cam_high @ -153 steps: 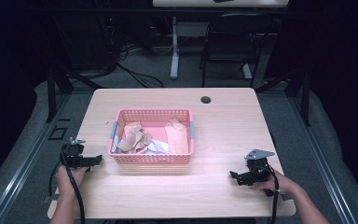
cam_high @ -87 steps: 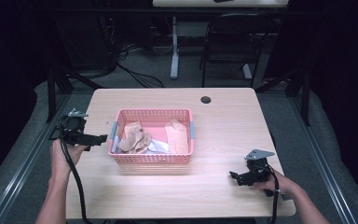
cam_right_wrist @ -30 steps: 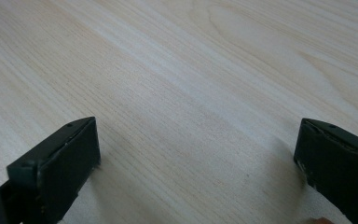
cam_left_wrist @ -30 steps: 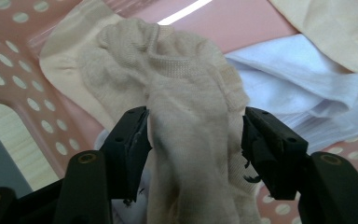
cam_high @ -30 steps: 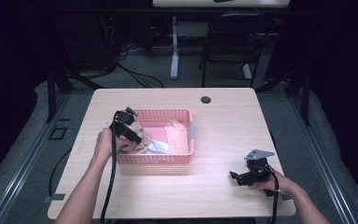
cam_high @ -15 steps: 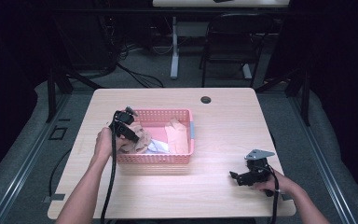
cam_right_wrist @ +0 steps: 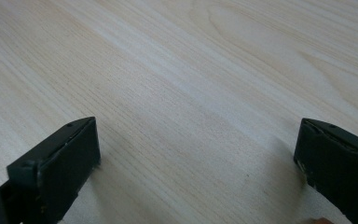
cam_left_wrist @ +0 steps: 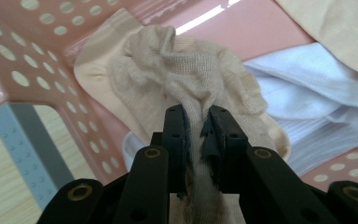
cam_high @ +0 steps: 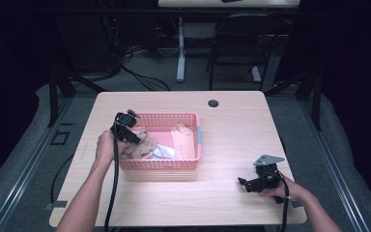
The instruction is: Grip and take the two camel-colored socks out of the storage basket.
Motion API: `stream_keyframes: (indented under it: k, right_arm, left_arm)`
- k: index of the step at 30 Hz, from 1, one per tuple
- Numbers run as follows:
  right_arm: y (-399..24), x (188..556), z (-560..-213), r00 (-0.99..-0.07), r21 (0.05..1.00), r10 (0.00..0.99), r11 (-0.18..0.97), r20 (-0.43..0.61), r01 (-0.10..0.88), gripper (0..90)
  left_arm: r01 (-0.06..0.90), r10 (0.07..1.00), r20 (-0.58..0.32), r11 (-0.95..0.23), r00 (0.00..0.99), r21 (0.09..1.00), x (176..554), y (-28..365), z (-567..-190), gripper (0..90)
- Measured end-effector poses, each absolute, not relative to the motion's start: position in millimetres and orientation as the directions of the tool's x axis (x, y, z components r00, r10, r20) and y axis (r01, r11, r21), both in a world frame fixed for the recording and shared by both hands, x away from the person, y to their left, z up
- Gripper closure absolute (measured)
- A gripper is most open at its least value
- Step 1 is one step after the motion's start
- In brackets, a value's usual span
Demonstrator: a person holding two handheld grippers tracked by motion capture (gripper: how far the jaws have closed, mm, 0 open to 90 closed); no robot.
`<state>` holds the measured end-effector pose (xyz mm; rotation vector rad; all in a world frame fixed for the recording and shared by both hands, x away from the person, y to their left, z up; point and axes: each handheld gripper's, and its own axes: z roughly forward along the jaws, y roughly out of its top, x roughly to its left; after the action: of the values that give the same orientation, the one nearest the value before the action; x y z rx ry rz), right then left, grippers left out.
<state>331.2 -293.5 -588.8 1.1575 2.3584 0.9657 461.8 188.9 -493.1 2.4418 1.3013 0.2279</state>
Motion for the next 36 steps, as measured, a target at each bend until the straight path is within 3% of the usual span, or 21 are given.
stream_keyframes:
  k: [11,36]
  right_arm:
    - [-293.4,331.0,-588.7,-0.608,0.702,0.794,0.435,-0.004,0.564,0.0]
    - [-293.0,331.0,-589.4,-0.607,0.709,0.795,0.428,-0.001,0.560,0.0]
  left_arm:
    - [0.747,0.827,-0.004,-0.506,0.562,0.432,457.0,192.3,-477.1,82.1]
    - [0.694,0.794,-0.022,-0.518,0.608,0.499,442.1,196.4,-429.2,82.1]
